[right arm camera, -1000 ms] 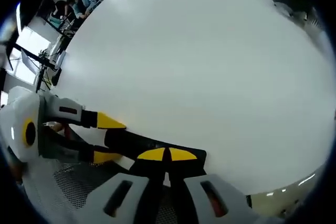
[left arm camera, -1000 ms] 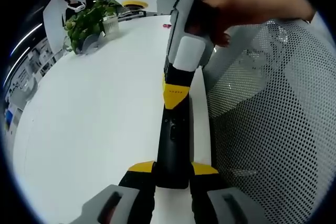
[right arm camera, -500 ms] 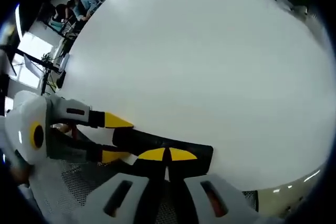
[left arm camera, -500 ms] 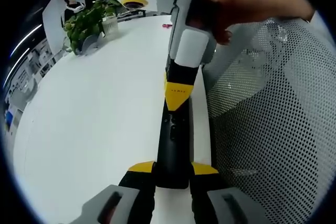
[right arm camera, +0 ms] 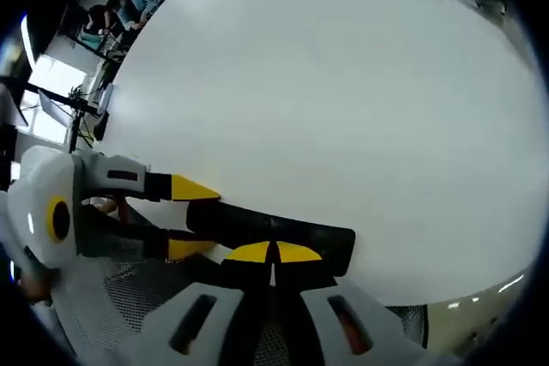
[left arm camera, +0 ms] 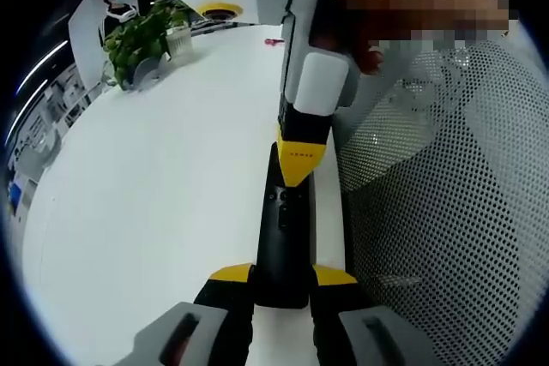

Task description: Press the specified remote control buttons in sequence, fully releasing each button before pressing the next.

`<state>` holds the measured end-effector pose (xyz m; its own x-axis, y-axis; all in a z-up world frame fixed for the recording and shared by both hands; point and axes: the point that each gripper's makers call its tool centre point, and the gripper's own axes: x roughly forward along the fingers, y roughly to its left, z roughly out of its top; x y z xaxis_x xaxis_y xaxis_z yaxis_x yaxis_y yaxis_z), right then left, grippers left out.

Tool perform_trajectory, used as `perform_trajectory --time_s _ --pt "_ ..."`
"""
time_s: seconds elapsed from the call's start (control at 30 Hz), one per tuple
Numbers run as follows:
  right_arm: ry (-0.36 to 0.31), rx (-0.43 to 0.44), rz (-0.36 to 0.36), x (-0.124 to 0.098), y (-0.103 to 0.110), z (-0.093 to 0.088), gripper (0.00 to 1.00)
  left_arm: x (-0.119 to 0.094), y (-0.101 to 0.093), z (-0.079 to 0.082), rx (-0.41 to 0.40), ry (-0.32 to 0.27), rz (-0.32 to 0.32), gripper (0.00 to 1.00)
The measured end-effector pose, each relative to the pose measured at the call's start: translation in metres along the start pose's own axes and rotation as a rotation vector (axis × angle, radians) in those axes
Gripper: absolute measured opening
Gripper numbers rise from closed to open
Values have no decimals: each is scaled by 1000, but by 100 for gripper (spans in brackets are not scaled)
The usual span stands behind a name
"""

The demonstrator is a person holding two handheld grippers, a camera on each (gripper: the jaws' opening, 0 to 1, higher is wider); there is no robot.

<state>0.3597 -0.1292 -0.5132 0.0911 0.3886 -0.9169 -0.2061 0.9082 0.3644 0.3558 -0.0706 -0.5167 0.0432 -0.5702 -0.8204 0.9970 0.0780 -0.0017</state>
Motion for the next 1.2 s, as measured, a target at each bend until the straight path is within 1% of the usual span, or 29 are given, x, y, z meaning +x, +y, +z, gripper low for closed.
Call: perform_trajectory --time_s 0.1,0.23,0.4,0.6,0.7,0.87,1.0,1.2 --pt "7 -12 -3 0 0 -1 0 0 -1 0 4 -8 -2 25" --pt "6 9 15 0 -1 -2 0 0 -1 0 5 -9 -5 25" --pt "8 -7 7 1 -1 -1 0 0 0 0 4 -6 -5 25" --pt "3 8 23 0 0 -2 0 0 0 0 8 -5 -5 25" --pt "5 32 36 -1 0 -2 0 0 0 0 18 -10 -6 25" --pt "2 39 40 -1 0 -3 0 0 0 0 17 -9 -5 25" --pt "26 67 38 -2 -4 -6 0 0 0 1 21 -11 -6 25" --pt "44 74 27 -3 -7 -9 0 0 0 1 28 -12 -5 25"
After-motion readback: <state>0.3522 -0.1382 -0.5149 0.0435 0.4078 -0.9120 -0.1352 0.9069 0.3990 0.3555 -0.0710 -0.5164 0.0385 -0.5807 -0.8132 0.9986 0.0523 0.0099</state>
